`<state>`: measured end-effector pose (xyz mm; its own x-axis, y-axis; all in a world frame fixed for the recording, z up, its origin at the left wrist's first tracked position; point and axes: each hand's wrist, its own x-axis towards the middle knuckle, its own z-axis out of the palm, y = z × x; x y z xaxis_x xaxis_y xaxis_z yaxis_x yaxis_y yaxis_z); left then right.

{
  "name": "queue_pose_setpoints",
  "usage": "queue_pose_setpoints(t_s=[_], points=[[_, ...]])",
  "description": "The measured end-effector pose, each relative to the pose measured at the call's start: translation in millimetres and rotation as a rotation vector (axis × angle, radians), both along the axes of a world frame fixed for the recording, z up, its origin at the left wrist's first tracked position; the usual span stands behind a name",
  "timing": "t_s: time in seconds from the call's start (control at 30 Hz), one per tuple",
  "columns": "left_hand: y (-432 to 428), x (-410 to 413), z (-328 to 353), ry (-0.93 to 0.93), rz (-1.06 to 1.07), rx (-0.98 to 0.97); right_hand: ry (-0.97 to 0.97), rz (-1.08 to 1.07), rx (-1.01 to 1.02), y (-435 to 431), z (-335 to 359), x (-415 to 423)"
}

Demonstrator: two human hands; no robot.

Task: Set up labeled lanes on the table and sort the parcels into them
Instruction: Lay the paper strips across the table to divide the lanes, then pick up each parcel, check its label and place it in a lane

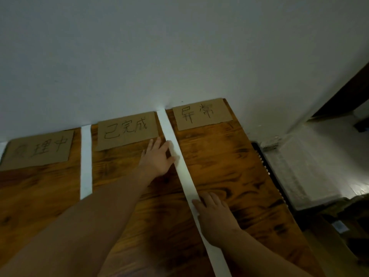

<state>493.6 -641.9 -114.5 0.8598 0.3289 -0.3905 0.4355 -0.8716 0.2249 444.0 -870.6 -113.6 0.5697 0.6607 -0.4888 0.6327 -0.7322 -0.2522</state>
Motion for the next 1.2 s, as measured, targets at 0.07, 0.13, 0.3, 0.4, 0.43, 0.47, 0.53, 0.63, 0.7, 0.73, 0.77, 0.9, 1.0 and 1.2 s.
queue_pose_setpoints(t_s=[0.07, 0.13, 0.3, 0.4, 0.43, 0.47, 0.53, 0.63, 0.7, 0.73, 0.77, 0.9, 1.0, 1.2], points=[[12, -21, 18, 0.001, 0.032, 0.012, 0.004, 0.026, 0.031, 8, 12, 0], [31, -50, 37, -0.005, 0.039, 0.033, -0.045, 0.077, 0.071, 22, 25, -1], [107, -142, 77, 0.009, 0.114, 0.094, -0.141, 0.211, 0.181, 89, 79, -13], [146, -214, 117, -0.042, 0.254, 0.105, -0.164, 0.283, 0.211, 147, 118, -42], [158, -242, 131, -0.062, 0.295, 0.114, -0.172, 0.311, 0.231, 168, 130, -56], [171, -272, 144, -0.087, 0.329, 0.136, -0.178, 0.337, 0.249, 190, 140, -73], [196, -335, 165, -0.111, 0.383, 0.175, -0.173, 0.357, 0.278, 232, 157, -110], [232, -435, 191, -0.098, 0.462, 0.226, -0.181, 0.384, 0.298, 289, 182, -177], [251, -502, 207, -0.083, 0.545, 0.244, -0.172, 0.398, 0.308, 323, 198, -223], [259, -534, 216, -0.079, 0.577, 0.253, -0.176, 0.407, 0.318, 340, 206, -246], [268, -565, 222, -0.072, 0.599, 0.261, -0.187, 0.417, 0.328, 355, 213, -267], [302, -668, 244, -0.071, 0.687, 0.280, -0.184, 0.456, 0.331, 414, 236, -343], [329, -725, 251, -0.091, 0.778, 0.277, -0.186, 0.517, 0.339, 458, 248, -389], [403, -801, 262, -0.109, 0.937, 0.267, -0.157, 0.643, 0.401, 566, 258, -459]])
